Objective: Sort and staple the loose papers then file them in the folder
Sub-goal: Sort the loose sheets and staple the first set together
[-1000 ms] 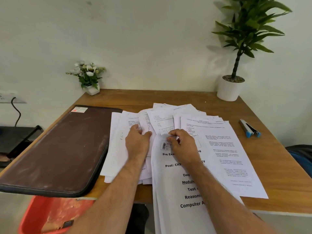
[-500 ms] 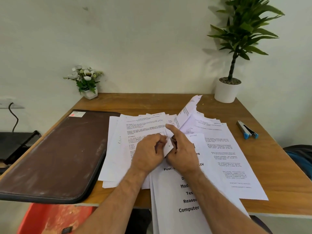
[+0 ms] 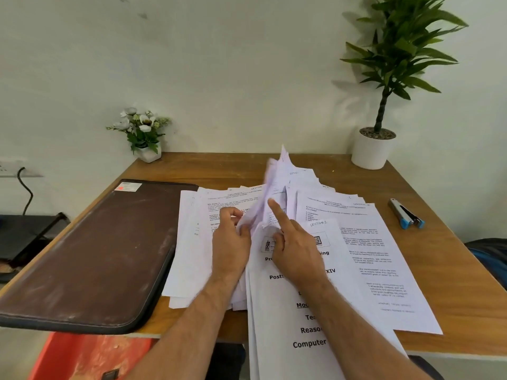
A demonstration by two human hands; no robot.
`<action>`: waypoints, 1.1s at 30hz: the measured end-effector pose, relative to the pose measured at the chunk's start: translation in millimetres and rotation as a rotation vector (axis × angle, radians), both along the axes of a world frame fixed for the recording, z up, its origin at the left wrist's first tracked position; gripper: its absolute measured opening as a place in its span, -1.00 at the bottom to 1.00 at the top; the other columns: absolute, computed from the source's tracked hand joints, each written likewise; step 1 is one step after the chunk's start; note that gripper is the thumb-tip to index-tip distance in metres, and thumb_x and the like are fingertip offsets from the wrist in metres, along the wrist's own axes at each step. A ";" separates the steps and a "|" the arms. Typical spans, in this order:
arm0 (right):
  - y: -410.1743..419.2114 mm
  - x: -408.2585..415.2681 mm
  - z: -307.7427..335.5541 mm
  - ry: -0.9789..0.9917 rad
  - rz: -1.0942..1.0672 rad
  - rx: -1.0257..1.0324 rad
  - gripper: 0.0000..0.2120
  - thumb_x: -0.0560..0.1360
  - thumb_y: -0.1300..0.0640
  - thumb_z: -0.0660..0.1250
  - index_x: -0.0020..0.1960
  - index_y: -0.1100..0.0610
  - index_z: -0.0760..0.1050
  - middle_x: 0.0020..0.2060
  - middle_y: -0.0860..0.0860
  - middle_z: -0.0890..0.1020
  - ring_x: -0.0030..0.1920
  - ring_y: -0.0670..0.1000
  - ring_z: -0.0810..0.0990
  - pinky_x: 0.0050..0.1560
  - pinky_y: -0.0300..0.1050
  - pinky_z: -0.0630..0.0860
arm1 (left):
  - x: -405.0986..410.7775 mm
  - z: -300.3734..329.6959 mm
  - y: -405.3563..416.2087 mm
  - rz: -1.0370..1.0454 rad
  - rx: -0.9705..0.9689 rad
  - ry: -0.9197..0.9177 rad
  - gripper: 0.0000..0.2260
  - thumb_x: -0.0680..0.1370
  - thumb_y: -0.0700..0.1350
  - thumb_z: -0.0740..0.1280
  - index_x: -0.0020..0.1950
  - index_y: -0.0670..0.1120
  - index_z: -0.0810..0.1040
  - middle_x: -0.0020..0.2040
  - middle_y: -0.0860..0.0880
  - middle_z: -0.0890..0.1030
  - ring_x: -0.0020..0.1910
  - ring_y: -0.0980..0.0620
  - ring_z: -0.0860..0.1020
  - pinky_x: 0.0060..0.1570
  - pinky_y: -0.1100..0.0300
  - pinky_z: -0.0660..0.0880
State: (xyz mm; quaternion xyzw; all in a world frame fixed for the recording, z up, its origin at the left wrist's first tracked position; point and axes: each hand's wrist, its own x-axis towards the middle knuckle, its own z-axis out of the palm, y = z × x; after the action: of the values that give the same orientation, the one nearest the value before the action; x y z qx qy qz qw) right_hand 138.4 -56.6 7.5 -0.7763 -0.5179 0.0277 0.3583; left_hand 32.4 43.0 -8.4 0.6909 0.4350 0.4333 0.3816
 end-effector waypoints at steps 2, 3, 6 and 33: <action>1.2 2.6 0.4 0.036 -0.009 0.023 -0.18 0.63 0.15 0.21 0.40 -0.61 -0.20 0.09 -0.04 0.56 -0.02 0.03 0.58 0.01 0.08 0.60 | 1.4 0.7 3.6 -0.004 -0.016 -0.050 -0.69 0.57 -0.17 0.44 0.18 0.04 0.37 0.11 0.03 0.61 0.05 -0.04 0.63 -0.11 0.26 0.51; 1.5 4.3 -0.2 0.032 -0.014 0.026 -0.19 0.63 0.14 0.21 0.41 -0.61 -0.19 0.10 -0.04 0.56 0.00 0.03 0.58 0.02 0.07 0.60 | 2.2 0.6 4.9 -0.033 -0.031 -0.072 -0.62 0.54 -0.14 0.49 0.21 0.04 0.36 0.15 0.03 0.60 0.09 -0.01 0.63 -0.11 0.30 0.55; 1.1 5.0 -1.1 0.020 0.010 0.010 -0.27 0.64 0.13 0.18 0.46 -0.53 -0.13 0.16 -0.02 0.55 0.06 0.03 0.59 0.00 0.04 0.63 | 3.0 -2.7 5.7 -0.106 -0.026 -0.085 -0.41 0.48 -0.11 0.56 0.36 0.11 0.29 0.34 0.00 0.52 0.29 0.01 0.54 0.13 0.18 0.63; 5.5 5.3 -9.8 -0.104 -0.152 0.105 -0.66 0.46 0.26 0.27 0.21 0.07 0.57 0.01 0.11 0.64 -0.11 0.28 0.65 -0.15 0.10 0.59 | -2.1 6.5 -3.8 0.049 0.067 0.019 -0.76 0.70 -0.13 0.19 0.33 0.09 0.47 0.00 0.05 0.72 0.04 0.05 0.68 0.00 0.14 0.62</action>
State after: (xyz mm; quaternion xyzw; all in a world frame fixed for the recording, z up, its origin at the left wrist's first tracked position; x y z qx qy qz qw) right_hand 143.7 -51.1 -2.2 -0.7938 -0.4760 -0.0670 0.3725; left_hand 30.3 39.2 -1.9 0.6967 0.4407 0.4502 0.3432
